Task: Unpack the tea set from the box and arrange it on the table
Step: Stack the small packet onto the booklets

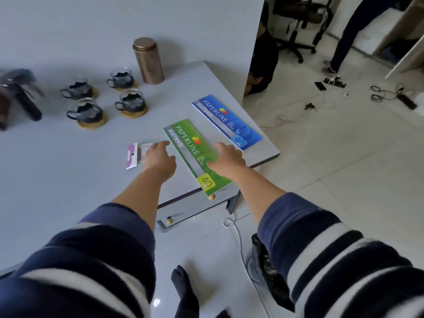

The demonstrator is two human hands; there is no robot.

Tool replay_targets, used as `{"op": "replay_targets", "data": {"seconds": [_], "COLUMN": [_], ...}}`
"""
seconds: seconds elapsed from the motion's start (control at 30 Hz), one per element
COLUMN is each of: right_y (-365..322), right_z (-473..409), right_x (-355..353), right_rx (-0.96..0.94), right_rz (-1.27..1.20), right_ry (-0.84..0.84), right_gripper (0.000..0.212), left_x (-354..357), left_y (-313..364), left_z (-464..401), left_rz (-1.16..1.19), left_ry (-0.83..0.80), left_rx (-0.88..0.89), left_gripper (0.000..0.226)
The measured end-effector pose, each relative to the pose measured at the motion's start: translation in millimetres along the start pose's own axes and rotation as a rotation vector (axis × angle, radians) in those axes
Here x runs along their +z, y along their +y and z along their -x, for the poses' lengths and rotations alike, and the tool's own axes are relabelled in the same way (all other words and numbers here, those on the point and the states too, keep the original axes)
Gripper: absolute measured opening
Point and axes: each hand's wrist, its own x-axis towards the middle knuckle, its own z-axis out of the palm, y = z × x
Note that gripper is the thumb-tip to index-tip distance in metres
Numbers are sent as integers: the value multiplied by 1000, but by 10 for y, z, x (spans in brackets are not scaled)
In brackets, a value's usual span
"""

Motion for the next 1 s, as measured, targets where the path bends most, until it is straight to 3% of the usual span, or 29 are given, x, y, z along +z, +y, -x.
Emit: {"op": "replay_targets", "data": {"seconds": [0.17, 0.33, 0.5, 0.63, 0.77, 0.9, 1.0], "right_y": [-325, -473, -509, -547, -657, -836, -907], "right_z": [-290, -536, -653, -775, -847, -863, -916], "right_x": [298, 494, 599, 543, 559, 573, 532], "right_rx": [2, 73, 90, 135, 171, 55, -22], "right_rz": [90, 186, 195, 127, 20, -93, -176], "right_ry": [-3, 38, 179, 159, 185, 251, 265], "right_gripper": [73, 91, 83, 87, 95, 98, 100], "left_x": [-57, -33, -44, -142, -239, -218, -258], "left_y": [-433, -528, -478, -392, -153, 25, 108], "left_z": [-301, -561, -734, -999, -1247, -1339, -1394], "left_rz": [-12, -140, -174, 200, 732, 872, 956], "left_ry": [49, 7, 49, 85, -43, -142, -107], "left_rx": [-217, -390, -461, -540, -526, -474, -480], "left_gripper": [53, 82, 82, 91, 86, 98, 85]}}
